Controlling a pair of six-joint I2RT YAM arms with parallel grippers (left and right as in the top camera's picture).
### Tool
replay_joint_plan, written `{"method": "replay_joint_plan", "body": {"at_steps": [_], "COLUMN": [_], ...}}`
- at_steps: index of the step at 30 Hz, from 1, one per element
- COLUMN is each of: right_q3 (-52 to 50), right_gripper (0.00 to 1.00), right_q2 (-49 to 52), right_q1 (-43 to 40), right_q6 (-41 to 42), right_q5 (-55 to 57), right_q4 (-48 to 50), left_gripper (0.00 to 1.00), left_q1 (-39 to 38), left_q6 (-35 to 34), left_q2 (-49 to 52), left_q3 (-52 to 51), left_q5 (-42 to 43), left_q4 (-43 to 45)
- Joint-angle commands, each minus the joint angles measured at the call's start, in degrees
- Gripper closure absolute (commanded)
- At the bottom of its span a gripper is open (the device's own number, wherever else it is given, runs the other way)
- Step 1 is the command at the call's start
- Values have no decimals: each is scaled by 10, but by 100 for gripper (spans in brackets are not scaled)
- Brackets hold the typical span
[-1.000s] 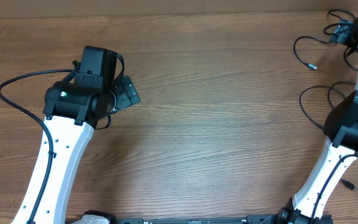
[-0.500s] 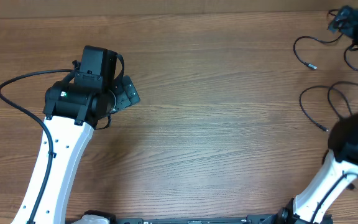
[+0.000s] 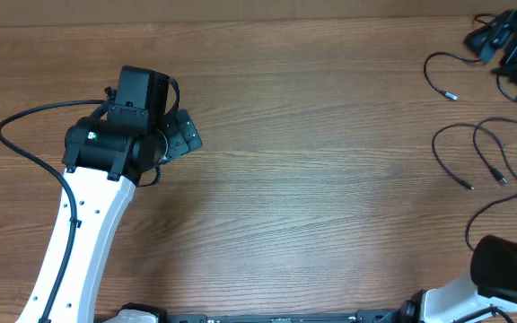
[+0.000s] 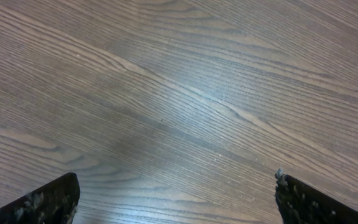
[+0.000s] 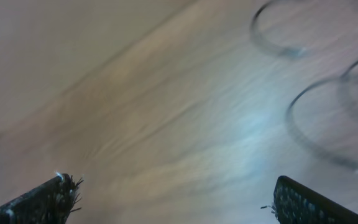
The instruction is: Untangle cables
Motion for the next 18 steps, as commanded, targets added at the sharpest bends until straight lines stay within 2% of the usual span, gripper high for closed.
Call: {"method": "replay_joint_plan", "body": {"at_steps": [1, 10, 18], "right_q3": [3, 3, 3], "right_gripper": [0, 0, 0], "right_q2": [-2, -2, -2], "right_q1": [23, 86, 95], "right_q6": [0, 0, 0], "right_q5": [-67, -68, -67], "right_q4": [-12, -12, -12], "left_gripper": [0, 0, 0], "left_q1": [3, 3, 3], "left_q6": [-5, -5, -5], "left_q2": [5, 5, 5], "left_q3": [9, 9, 9], "left_q5": [-8, -8, -8], "left_q4": [1, 1, 1]}}
